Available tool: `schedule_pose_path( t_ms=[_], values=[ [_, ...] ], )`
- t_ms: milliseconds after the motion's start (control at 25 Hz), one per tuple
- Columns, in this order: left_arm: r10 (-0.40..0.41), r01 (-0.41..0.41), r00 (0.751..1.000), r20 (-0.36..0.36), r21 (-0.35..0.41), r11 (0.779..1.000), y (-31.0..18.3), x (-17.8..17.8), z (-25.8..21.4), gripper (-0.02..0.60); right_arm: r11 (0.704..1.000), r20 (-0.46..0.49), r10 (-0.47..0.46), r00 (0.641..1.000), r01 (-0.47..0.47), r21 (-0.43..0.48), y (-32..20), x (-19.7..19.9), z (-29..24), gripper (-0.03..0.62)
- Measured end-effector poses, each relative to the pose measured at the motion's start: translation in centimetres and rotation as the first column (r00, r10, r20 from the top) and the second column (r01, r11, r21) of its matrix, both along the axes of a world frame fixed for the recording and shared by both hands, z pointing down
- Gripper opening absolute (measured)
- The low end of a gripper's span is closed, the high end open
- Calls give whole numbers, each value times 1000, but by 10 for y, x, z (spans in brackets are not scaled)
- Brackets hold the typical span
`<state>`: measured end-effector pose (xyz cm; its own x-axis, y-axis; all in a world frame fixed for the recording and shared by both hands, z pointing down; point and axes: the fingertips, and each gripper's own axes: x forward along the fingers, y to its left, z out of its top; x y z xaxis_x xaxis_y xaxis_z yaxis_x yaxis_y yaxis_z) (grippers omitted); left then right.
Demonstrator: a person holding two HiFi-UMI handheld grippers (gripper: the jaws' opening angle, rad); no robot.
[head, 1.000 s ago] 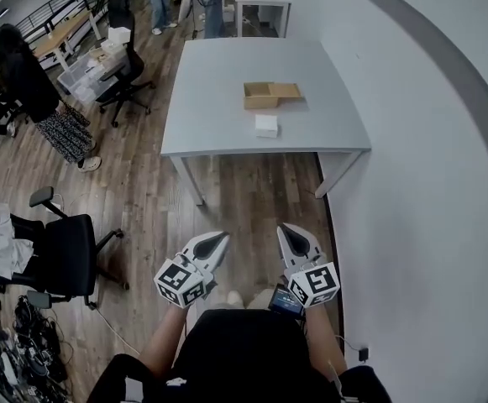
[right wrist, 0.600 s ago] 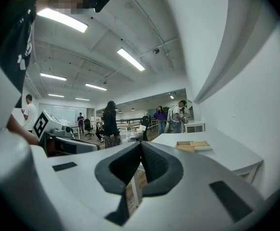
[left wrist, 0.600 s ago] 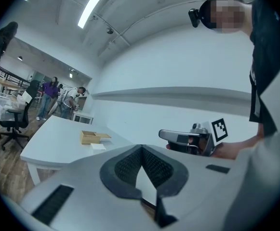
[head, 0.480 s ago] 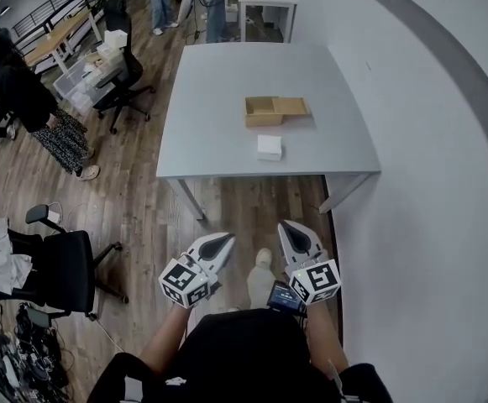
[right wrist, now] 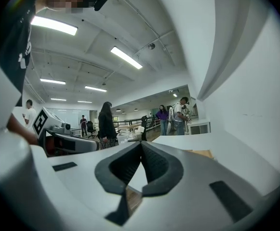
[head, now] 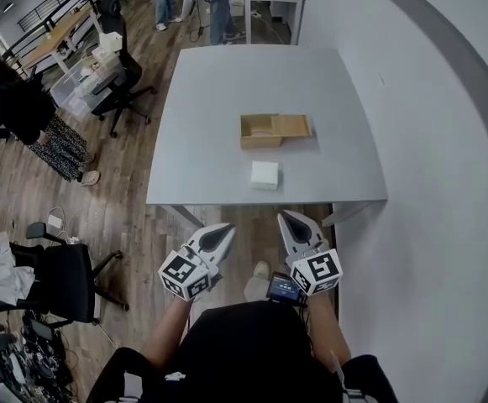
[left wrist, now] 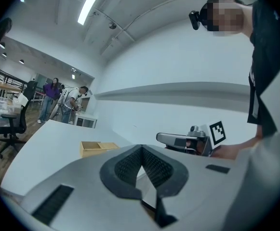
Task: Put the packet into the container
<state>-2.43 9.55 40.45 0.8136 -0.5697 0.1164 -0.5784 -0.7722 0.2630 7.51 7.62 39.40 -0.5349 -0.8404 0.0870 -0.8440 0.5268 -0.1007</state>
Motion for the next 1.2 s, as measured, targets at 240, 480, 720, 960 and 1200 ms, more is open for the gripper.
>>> schedule_pose_path(
  t_ms=[240,480,720,960,1200],
  values=[
    [-11,11,1000,9,-17,1000,-53,29,-1,2,1000,0,-12,1000,12,-26,-54,28,3,21],
    [-46,47,999,22,-38,998,-92,43,5,2,996,-21,-51,998,50,-69,-98,46,17,21],
    [-64,67,997,34,-72,995,-122,36,21,1,987,-45,-118,992,112,-118,-129,39,39,23],
    [-44,47,999,27,-100,994,-156,32,39,2,970,-151,-199,968,172,-175,-159,25,75,25],
    [-26,28,1000,14,-136,990,-177,31,56,2,884,-276,-427,861,333,-327,-173,6,124,234]
  ],
)
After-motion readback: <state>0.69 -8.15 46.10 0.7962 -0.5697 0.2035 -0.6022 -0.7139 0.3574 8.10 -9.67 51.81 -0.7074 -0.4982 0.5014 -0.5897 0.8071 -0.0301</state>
